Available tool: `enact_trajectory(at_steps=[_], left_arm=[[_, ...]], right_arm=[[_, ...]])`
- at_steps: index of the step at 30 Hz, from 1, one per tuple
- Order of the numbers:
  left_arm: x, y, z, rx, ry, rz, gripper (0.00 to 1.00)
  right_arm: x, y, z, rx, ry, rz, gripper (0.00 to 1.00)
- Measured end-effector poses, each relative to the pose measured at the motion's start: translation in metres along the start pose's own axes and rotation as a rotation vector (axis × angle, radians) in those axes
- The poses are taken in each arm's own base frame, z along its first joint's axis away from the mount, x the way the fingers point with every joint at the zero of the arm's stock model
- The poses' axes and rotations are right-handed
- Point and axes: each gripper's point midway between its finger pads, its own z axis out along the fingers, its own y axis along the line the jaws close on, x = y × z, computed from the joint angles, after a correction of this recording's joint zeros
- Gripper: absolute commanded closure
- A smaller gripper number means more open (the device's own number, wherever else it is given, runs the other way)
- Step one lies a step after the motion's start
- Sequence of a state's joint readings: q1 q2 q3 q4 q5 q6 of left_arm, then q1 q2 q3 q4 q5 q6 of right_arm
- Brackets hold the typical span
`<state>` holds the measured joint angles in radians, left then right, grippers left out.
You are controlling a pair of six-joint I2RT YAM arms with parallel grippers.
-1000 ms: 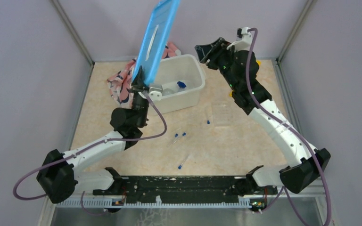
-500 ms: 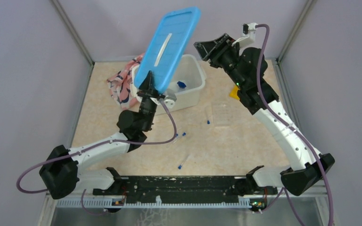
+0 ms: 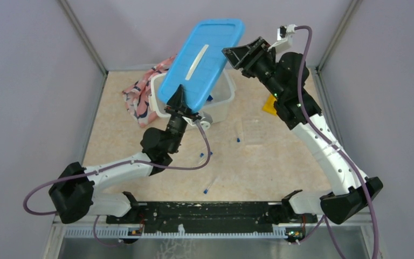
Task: Organize the chemistry lab equipment
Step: Close the lid of the storage box.
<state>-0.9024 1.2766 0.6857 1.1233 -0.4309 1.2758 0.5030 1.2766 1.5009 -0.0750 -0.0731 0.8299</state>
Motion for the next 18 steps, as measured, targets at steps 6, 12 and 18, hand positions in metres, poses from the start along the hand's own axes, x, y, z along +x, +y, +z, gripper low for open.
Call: enact_trajectory(at_steps=[6,12,18], left_arm=[[-0.004,-0.001,-0.001,0.004,-0.006,0.034,1.0],[-0.008,0.0,-0.001,-0.009,-0.015,0.06,1.0],[-0.015,-0.002,-0.001,-0.016,-0.042,0.072,1.0]], right_arm=[[-0.004,-0.004,0.0,-0.002,0.007,0.025,0.48],[-0.006,-0.019,-0.001,0.025,0.005,0.039,0.48],[0.0,-0.037,-0.003,0.067,0.024,0.05,0.48]])
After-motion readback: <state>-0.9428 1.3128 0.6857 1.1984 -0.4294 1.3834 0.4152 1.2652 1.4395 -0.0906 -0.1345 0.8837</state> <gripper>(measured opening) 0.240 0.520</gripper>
